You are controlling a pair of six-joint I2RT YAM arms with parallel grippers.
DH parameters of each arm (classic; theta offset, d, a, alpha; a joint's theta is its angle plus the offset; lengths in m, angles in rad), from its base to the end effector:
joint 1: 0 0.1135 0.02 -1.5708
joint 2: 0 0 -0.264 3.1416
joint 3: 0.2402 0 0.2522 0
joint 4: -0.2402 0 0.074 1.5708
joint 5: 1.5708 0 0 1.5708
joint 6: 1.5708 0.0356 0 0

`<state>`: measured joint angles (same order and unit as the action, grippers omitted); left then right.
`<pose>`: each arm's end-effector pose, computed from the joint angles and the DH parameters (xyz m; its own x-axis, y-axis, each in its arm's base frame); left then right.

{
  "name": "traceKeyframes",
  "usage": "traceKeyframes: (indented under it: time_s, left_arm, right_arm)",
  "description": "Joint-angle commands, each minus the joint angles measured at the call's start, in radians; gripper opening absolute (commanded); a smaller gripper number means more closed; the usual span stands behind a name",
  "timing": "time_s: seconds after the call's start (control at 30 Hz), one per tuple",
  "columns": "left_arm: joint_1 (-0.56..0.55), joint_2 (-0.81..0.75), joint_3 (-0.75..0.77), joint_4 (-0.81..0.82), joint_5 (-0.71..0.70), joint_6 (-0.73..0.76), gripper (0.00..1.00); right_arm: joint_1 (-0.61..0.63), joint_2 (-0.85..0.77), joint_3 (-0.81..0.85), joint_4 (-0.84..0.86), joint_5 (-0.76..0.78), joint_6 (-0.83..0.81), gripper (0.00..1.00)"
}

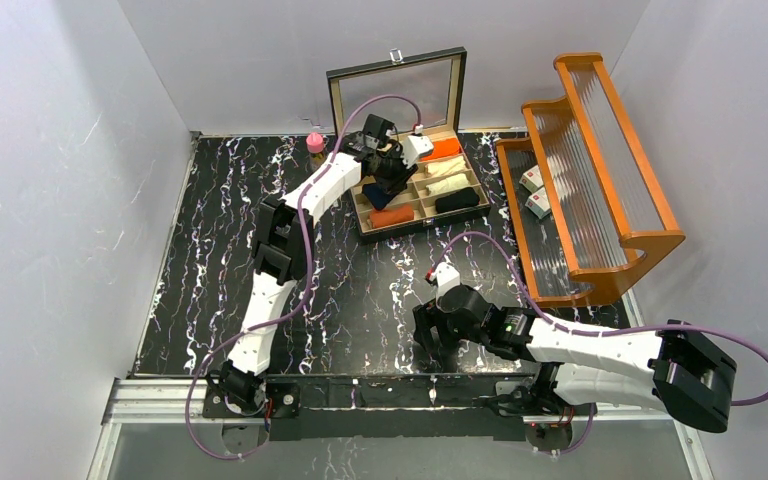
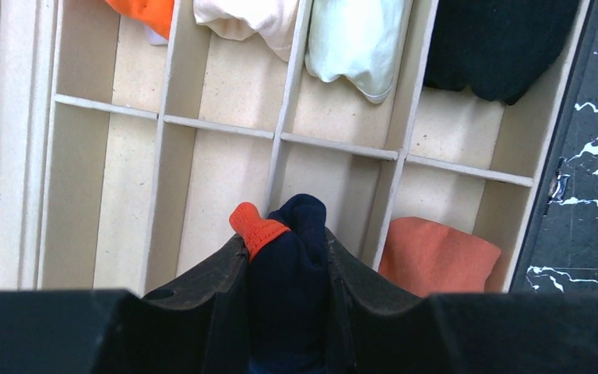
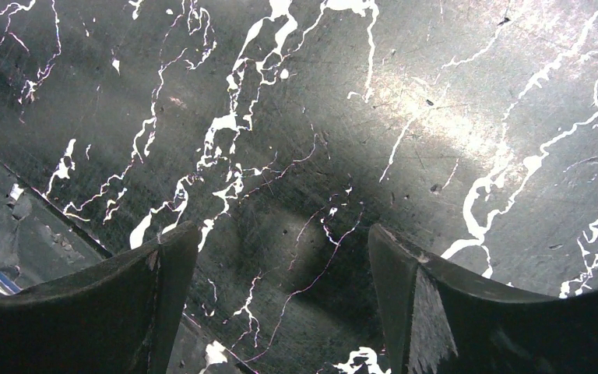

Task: Roll the underwear
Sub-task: Place the underwear in the storage box.

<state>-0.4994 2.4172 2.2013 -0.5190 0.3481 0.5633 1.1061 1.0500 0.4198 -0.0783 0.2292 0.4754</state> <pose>0.4766 -0.2738 0.2225 -0.1387 0.6474 -0.7494 0.8828 0.4238 0.2028 0.0988 0.1791 0.1759 -0.6223 -0.2468 -0.7428 -0.5718 0.7914 0.2161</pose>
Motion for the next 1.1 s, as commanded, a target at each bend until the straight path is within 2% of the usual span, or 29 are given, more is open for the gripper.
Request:
traceKeyframes:
  time_s: [0.0, 0.6, 0.87, 1.07]
  left_arm:
    - [-0.002, 0.001, 0.022, -0.012, -0.029, 0.068, 0.0]
    - [-0.023, 0.035, -0.06, -0.126, 0.081, 0.156, 0.0]
    - [-0.02, 0.124, 0.056, -0.263, 0.179, 0.132, 0.0]
    - [-0.002, 0.155, 0.096, -0.28, 0.289, 0.028, 0.0]
  right_arm:
    - [-0.003, 0.009, 0.018, 0.019, -0.001, 0.009, 0.88]
    - [-0.005, 0.043, 0.015, 0.042, -0.004, 0.004, 0.89]
    - [-0.006, 0.066, 0.026, 0.038, -0.002, -0.01, 0.89]
    - [-0.009, 0.071, 0.024, 0.04, -0.005, -0.013, 0.89]
